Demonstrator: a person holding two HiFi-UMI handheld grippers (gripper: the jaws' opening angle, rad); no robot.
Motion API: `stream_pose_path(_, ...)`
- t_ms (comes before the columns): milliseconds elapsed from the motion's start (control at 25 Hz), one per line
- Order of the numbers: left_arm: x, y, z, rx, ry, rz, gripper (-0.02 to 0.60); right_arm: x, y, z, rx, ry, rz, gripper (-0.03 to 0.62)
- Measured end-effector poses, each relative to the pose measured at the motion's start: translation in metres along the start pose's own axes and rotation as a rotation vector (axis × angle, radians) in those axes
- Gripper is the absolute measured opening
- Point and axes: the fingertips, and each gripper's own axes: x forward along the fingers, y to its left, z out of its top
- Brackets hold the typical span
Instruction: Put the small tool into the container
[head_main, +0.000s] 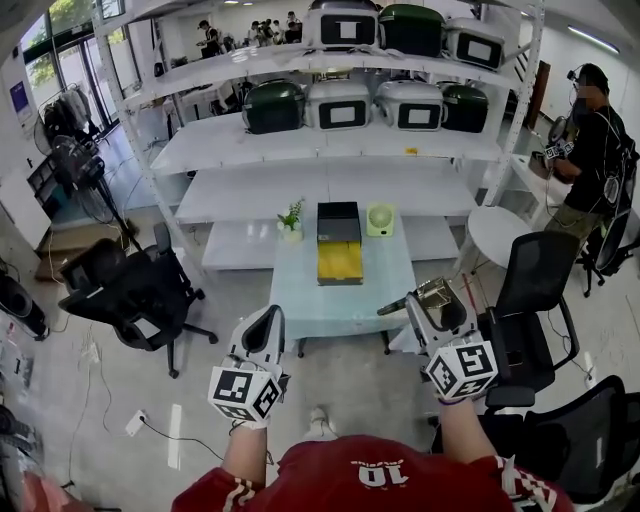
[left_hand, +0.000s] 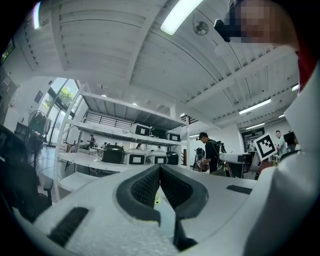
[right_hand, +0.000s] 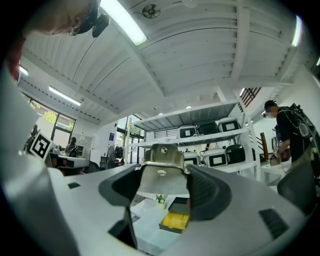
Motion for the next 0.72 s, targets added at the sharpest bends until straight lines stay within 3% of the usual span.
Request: stream_pose_path(720,0.080,0.120,0.000,-0.027,0.016,-0.047,-0.009,0.136,0.022,-0.007,-0.013,0.007,-0.036,0.287)
